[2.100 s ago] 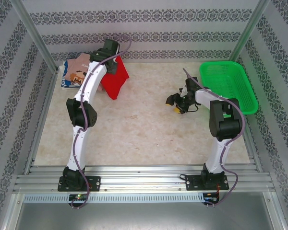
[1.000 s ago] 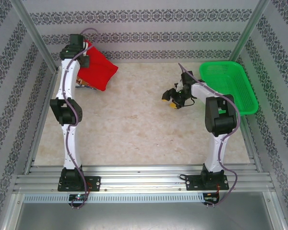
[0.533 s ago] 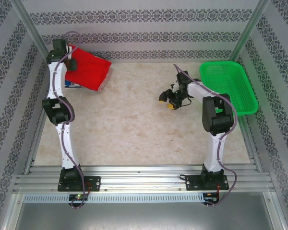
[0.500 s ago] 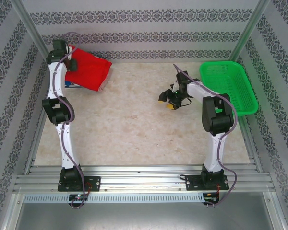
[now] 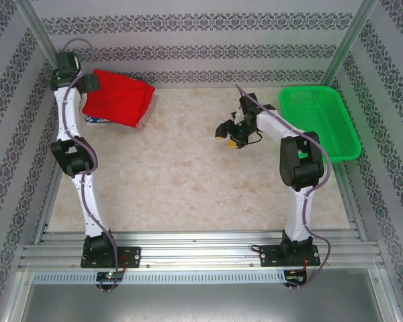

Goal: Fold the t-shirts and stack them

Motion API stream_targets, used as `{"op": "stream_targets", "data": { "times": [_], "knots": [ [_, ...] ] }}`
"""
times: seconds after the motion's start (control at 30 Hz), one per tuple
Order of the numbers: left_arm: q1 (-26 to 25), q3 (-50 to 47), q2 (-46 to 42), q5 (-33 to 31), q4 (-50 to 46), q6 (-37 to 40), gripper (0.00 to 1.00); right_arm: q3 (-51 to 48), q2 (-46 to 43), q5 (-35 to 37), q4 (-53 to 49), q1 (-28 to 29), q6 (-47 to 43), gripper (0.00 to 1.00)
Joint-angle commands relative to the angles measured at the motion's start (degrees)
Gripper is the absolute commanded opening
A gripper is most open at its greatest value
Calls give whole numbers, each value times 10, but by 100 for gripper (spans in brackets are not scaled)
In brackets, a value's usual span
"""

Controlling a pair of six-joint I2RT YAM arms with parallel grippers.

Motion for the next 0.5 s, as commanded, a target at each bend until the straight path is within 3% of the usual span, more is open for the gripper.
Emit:
{"op": "stream_targets", "data": {
  "times": [0.0,0.13,0.3,0.4,0.47],
  "knots": [
    [-1,21,-64,35,37,-27,100,10,-26,2,-25,4,-17,63],
    [-10,17,-97,65,-6,-45,100,-5,-57,5,-25,4,-22,65],
    [-26,-56,-180,96,-80,-55,100,-71,-172,103,-1,2,-65,82],
    [-49,-316,-338,95,36,-62,100,-156,-272,181,50,-9,-88,92],
    [-51,-560,-490,106,217,-112,100,-237,-354,233,98,-22,-105,97]
  ]
}}
